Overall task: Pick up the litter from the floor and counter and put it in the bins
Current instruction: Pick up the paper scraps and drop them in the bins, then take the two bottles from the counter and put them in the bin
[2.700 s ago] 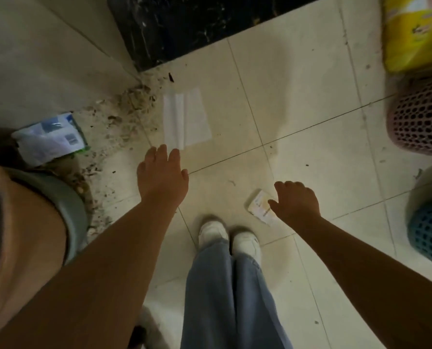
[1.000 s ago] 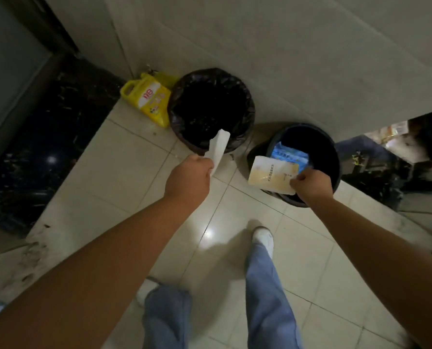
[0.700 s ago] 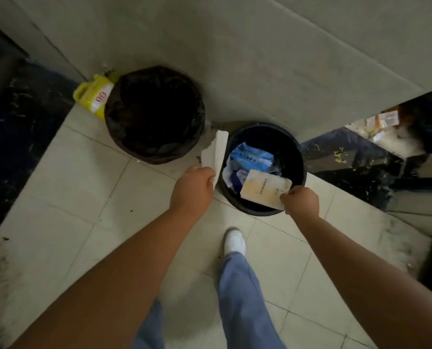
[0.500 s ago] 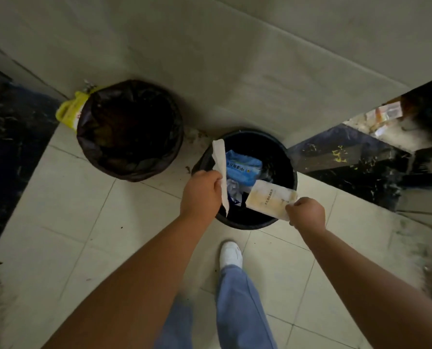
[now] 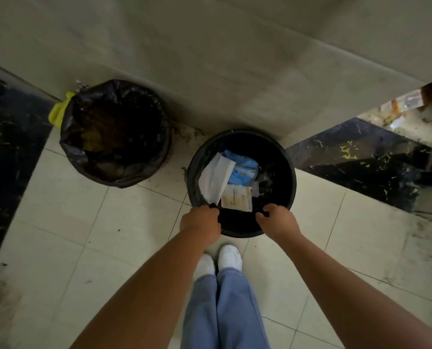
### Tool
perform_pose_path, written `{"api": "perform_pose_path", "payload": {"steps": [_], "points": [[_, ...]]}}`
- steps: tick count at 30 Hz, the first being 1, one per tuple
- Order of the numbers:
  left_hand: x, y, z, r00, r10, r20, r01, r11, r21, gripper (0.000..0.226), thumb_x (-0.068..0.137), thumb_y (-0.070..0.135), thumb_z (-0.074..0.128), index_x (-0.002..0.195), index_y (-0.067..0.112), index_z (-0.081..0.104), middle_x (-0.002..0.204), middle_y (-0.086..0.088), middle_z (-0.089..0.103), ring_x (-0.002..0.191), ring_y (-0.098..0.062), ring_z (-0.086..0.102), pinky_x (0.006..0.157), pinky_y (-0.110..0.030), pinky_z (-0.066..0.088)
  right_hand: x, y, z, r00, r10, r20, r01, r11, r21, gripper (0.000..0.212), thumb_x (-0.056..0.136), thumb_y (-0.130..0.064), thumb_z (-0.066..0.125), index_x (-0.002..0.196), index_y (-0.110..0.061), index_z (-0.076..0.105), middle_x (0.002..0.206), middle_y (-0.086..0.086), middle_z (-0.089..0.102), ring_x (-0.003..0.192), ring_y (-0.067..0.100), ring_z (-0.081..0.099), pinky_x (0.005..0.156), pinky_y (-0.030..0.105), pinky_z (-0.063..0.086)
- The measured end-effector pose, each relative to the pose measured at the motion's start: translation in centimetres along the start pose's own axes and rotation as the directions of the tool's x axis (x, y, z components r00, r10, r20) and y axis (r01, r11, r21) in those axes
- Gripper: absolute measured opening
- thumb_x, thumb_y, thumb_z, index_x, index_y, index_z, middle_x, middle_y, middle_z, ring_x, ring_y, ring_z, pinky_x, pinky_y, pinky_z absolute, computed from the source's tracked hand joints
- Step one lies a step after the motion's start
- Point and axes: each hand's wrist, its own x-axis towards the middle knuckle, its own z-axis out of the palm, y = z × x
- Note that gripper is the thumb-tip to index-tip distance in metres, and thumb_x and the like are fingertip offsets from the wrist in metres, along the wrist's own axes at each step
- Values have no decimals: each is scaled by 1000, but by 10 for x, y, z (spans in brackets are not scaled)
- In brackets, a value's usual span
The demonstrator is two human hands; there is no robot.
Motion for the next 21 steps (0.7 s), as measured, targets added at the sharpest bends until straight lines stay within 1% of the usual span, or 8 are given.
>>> {"api": "perform_pose_path", "payload": {"steps": [2, 5, 7, 9, 12, 17, 19, 21], "points": [[-8, -9, -12, 998, -6, -69, 10, 998, 65, 39, 100, 22, 37, 137, 14, 43, 144, -9, 44, 133, -25, 39, 107, -36, 38, -9, -6, -8, 998, -51, -32, 49, 997, -67, 39, 94, -23, 46, 127, -4, 51, 130, 19, 53, 119, 35, 51, 94, 35, 46], [-31, -24, -39, 976, -60, -208, 79, 993, 83, 43, 101, 24, 35, 144, 16, 33, 155, -7, 28, 144, -26, 21, 116, -39, 25, -29, -15, -25, 982, -164, -92, 141, 966, -216, 44, 94, -28, 43, 135, -9, 44, 140, 14, 46, 130, 32, 41, 104, 39, 40], [-56, -32, -64, 941, -71, -330, 97, 993, 64, 49, 102, 26, 33, 149, 21, 22, 160, -4, 14, 149, -26, 6, 120, -44, 15, -50, -30, -42, 955, -269, -122, 221, 925, -309, 51, 96, -34, 38, 143, -13, 31, 152, 9, 31, 143, 30, 23, 116, 42, 27], [-84, -41, -91, 884, -62, -464, 95, 994, 48, 53, 102, 30, 30, 151, 28, 11, 162, 1, 5, 150, -26, -2, 121, -47, 9, -77, -57, -60, 917, -379, -127, 311, 875, -370, 56, 98, -41, 28, 147, -18, 18, 159, 6, 13, 147, 29, 5, 120, 44, 12], [-126, -57, -131, 764, -78, -640, 135, 990, 41, 54, 102, 38, 27, 151, 32, 6, 162, 2, 0, 149, -27, -7, 121, -48, 4, -120, -115, -83, 790, -580, -200, 446, 767, -462, 71, 87, -58, 5, 149, -23, 10, 161, 4, 1, 148, 28, -5, 120, 48, 2], [-206, -88, -177, 637, -223, -738, 240, 967, -85, 53, 102, 40, 25, 151, 32, 9, 162, 2, 0, 149, -27, -9, 121, -46, -1, -180, -202, -116, 601, -776, -192, 556, 579, -596, 62, 96, -50, 22, 149, -23, 4, 160, 6, -5, 147, 30, -10, 119, 51, -5], [-242, -100, -189, 579, -310, -754, 281, 944, -172, 52, 102, 40, 24, 151, 32, 8, 162, 3, -3, 149, -26, -11, 121, -46, -2, -207, -231, -126, 499, -849, -177, 605, 487, -630, 64, 93, -54, 20, 149, -24, 9, 161, 6, -1, 147, 30, -6, 119, 53, -2], [-283, -110, -196, 508, -401, -762, 328, 908, -258, 53, 102, 41, 24, 151, 32, 7, 162, 4, -5, 149, -25, -13, 121, -46, -3, -241, -256, -137, 429, -895, -125, 634, 397, -663, 63, 93, -54, 19, 148, -24, 10, 161, 6, 0, 147, 30, -6, 118, 53, -2]]}}
